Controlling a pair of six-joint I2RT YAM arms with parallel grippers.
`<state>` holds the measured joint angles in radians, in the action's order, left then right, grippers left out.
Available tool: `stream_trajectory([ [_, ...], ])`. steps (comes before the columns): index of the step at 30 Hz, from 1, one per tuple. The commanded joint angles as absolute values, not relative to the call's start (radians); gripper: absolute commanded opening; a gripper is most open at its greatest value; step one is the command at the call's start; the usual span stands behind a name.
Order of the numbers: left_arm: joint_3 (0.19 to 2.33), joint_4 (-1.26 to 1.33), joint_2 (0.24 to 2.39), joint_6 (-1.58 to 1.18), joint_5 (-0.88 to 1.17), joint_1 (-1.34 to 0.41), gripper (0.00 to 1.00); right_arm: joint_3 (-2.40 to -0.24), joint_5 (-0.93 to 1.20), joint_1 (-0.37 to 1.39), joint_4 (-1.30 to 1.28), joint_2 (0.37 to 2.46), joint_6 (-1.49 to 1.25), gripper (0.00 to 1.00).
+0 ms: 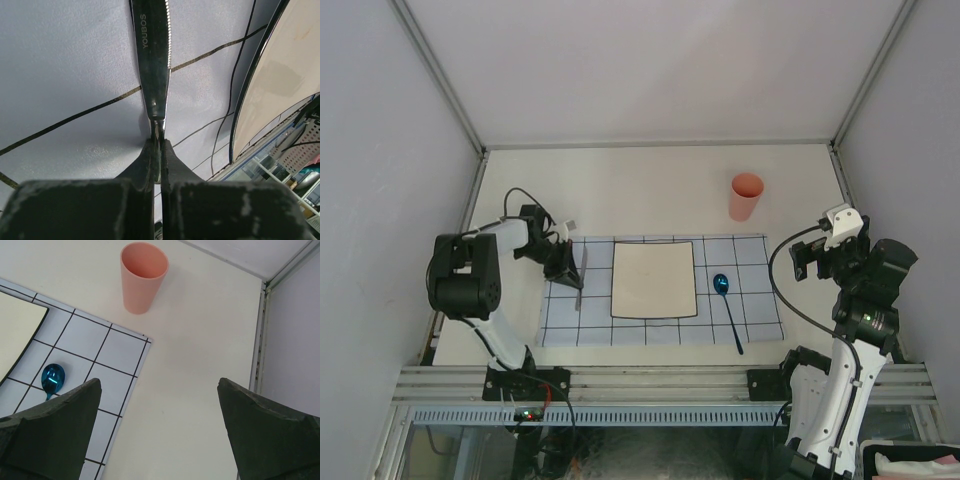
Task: Set the dinner table for one person
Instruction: Place the knife on the napkin.
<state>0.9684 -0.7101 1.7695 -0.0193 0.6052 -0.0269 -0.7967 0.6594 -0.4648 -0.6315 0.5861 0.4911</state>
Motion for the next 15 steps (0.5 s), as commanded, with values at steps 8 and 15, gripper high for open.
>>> stream_trajectory([
  [8, 0.981, -0.695, 1.811, -0.029, 0.66, -0.038, 0.0, -0.797, 0.675, -0.469, -0.601, 0.578, 0.494, 1.0],
  [15, 1.02, -0.742, 1.858, 0.022, 0.696, -0.038, 0.0, -0.797, 0.679, -0.468, -0.608, 0.574, 0.503, 1.0],
])
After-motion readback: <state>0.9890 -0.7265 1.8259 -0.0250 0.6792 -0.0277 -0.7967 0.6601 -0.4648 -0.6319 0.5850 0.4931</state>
